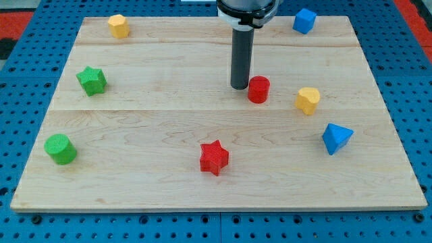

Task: Slide the red circle towards right

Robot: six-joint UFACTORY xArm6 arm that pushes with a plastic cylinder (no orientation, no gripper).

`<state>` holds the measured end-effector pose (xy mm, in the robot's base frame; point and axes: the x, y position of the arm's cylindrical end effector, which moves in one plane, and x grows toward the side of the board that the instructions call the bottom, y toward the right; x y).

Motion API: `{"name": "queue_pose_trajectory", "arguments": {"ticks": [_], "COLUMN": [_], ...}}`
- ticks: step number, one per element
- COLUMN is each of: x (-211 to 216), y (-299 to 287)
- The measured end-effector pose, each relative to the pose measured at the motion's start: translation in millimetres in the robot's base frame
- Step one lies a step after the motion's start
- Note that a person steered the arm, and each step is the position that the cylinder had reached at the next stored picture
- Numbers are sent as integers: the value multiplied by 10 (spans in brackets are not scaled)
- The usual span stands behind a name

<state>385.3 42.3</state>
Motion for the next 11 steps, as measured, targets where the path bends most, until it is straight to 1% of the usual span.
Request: {"name": "queue_pose_trajectory", "arguments": {"ticks": [1, 4, 5, 6, 7, 8, 9, 10, 11], "x": [0, 0, 216, 402, 381, 257, 75, -11, -10], "y": [113, 100, -71, 7, 296, 523, 618, 618, 483]}}
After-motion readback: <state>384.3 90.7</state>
